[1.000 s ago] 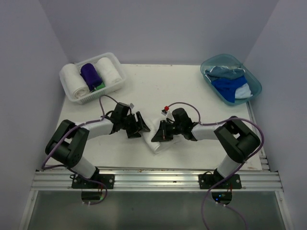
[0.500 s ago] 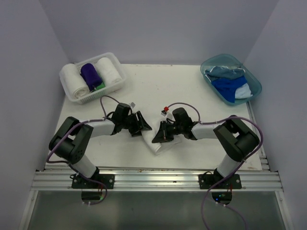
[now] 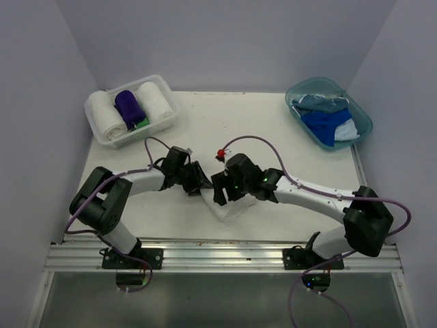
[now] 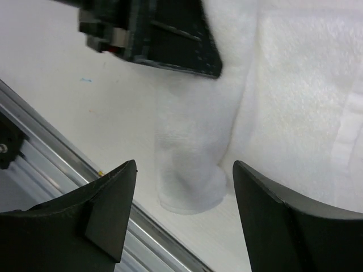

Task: Roll the towels
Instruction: Roll the towel

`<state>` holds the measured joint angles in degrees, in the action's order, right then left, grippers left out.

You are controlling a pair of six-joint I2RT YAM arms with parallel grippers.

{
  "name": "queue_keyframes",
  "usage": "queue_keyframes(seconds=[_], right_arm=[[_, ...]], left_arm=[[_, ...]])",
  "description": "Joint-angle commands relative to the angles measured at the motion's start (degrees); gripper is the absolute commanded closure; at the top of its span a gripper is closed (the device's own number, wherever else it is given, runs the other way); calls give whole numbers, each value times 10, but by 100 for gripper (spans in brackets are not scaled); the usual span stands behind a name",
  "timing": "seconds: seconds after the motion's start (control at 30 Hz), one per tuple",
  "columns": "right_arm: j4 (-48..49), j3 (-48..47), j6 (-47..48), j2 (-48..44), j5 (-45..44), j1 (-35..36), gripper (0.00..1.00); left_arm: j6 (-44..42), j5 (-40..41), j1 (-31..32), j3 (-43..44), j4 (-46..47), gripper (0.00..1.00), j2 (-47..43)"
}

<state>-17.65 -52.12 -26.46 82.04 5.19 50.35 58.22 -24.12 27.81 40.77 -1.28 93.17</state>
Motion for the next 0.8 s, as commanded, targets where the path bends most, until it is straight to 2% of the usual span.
queue_keyframes(seconds=[0.0, 0.07, 0.27, 0.4, 0.6, 0.63, 0.73, 0.77], right_arm=[[-90, -58, 71, -6, -219, 92, 28], [-91, -74, 90, 16, -282, 121, 28], [-94, -128, 130, 92, -363, 207, 28], [-111, -163, 114, 158, -386, 213, 29], [-99, -163, 79, 197, -434, 220, 34], [-100, -165, 69, 211, -444, 220, 36], [-77, -151, 63, 225, -458, 220, 52], [-68, -143, 66, 229, -457, 219, 70]], left_arm=[[13, 19, 7, 14, -44, 54, -15], [14, 21, 8, 18, -50, 54, -18], [24, 19, 8, 25, -64, 55, -18], [37, 21, 8, 19, -64, 55, -21], [54, 18, 9, 11, -58, 55, -23], [56, 19, 9, 10, -59, 55, -28], [66, 24, 8, 4, -64, 53, -47], [72, 29, 8, 2, -66, 53, -54]])
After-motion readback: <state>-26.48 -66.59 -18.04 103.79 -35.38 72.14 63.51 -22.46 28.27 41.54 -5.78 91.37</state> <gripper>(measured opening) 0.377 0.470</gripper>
